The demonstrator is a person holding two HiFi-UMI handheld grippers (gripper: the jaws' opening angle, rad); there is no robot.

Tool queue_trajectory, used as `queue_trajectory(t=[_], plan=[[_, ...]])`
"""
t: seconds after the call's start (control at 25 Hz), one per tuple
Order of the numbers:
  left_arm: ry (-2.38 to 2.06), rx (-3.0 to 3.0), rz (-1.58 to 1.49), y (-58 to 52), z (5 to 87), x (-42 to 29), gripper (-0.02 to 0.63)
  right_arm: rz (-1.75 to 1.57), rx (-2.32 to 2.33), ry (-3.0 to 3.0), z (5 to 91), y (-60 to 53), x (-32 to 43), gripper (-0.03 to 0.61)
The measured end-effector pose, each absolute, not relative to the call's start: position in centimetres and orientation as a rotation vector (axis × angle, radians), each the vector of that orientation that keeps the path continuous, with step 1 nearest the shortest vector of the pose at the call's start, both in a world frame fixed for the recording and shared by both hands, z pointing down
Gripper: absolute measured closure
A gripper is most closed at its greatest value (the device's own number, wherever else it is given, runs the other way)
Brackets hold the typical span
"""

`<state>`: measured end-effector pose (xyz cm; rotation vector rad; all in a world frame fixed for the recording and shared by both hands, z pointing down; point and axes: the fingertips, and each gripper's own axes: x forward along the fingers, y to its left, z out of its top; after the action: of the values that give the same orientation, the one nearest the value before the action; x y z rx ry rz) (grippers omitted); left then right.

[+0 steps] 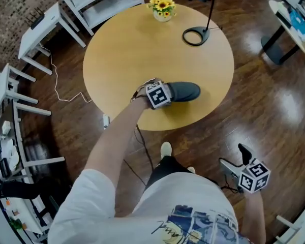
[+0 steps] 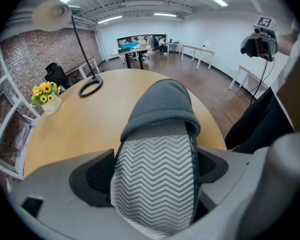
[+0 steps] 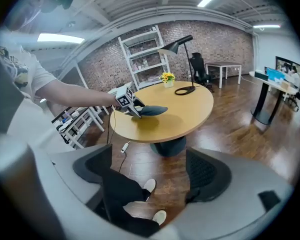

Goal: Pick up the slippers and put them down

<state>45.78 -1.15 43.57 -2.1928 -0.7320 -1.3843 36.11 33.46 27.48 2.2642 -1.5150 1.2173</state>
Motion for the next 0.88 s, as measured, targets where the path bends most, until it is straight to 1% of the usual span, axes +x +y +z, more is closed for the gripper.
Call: queue_trajectory(t=[0.2, 0.48, 0.68, 0.88], plan=[[-0.551, -2.3, -1.401, -1.2, 39.7, 40.4, 0.147, 1.153, 2.216, -1.616, 26.7, 36.3, 35.3, 0.115], [-0.157, -2.47, -1.43, -2.6, 34.6, 27.9, 0.149, 1.068, 2.052, -1.794, 26.8, 39.9, 32.0, 0.115], [0.098, -2.554, -1.496, -2.1, 34.7, 16.2, 0.149, 1.041, 1.873, -1.926, 29.6, 39.8, 28.8, 0.115], [0.262, -2.606, -1.614, -0.4, 36.6, 3.6, 0.149, 1.006, 1.701, -2.04, 30.2, 37.2, 23.3, 0.117]])
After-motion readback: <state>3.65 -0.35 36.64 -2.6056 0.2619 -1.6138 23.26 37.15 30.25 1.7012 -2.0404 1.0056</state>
